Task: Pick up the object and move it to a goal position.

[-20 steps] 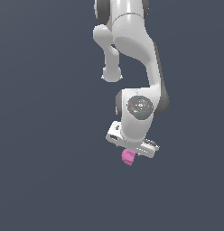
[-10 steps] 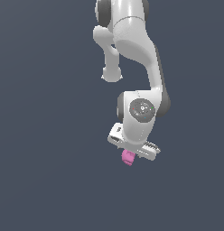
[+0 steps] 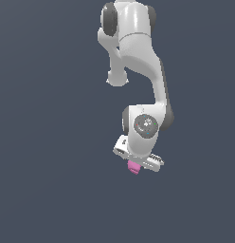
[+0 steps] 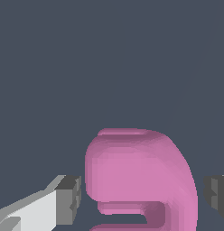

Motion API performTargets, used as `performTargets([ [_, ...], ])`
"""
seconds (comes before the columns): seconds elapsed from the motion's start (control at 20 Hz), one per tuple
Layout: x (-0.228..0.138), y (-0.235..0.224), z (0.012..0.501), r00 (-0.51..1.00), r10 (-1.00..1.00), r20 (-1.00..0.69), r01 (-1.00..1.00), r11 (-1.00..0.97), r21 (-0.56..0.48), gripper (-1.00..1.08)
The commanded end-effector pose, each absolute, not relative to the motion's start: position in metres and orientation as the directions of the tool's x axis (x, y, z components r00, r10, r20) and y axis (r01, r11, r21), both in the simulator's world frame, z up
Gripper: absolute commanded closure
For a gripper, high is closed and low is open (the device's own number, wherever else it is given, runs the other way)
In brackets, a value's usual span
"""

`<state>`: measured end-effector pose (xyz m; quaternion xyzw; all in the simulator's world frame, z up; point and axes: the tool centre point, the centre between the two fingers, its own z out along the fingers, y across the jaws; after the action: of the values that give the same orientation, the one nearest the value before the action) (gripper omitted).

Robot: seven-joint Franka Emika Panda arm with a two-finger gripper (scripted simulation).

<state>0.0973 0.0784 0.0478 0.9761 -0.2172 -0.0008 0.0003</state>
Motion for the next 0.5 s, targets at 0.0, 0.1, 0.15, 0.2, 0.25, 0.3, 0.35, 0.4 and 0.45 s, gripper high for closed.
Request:
performTargets([
  [0.0, 0.0979, 0.0787, 0.0414, 0.906, -0.424, 0.0, -0.424, -0.906, 0.0, -0.92],
  [0.1, 0.0987, 0.0787, 0.0412, 0.906, -0.424, 0.0, -0.424, -0.906, 0.0, -0.92],
  [0.15, 0.0991, 0.0787, 0.0421, 0.906, -0.424, 0.0, -0.424, -0.906, 0.0, -0.92],
  [0.2, 0.0992, 0.0787, 0.0424, 0.906, -0.424, 0.0, -0.424, -0.906, 0.0, -0.92],
  [0.25, 0.0992, 0.0787, 0.0424, 0.906, -0.424, 0.0, -0.424, -0.906, 0.0, 1.08],
  [0.3, 0.0992, 0.0787, 0.0424, 0.906, -0.424, 0.0, -0.424, -0.906, 0.0, 1.08],
  [0.35, 0.0992, 0.0787, 0.0424, 0.906, -0.424, 0.0, -0.424, -0.906, 0.0, 1.08],
  [0.4, 0.0992, 0.0787, 0.0424, 0.906, -0.424, 0.0, -0.424, -0.906, 0.0, 1.08],
  [0.45, 0.0992, 0.0787, 0.0424, 0.906, -0.424, 0.0, -0.424, -0.906, 0.0, 1.08],
])
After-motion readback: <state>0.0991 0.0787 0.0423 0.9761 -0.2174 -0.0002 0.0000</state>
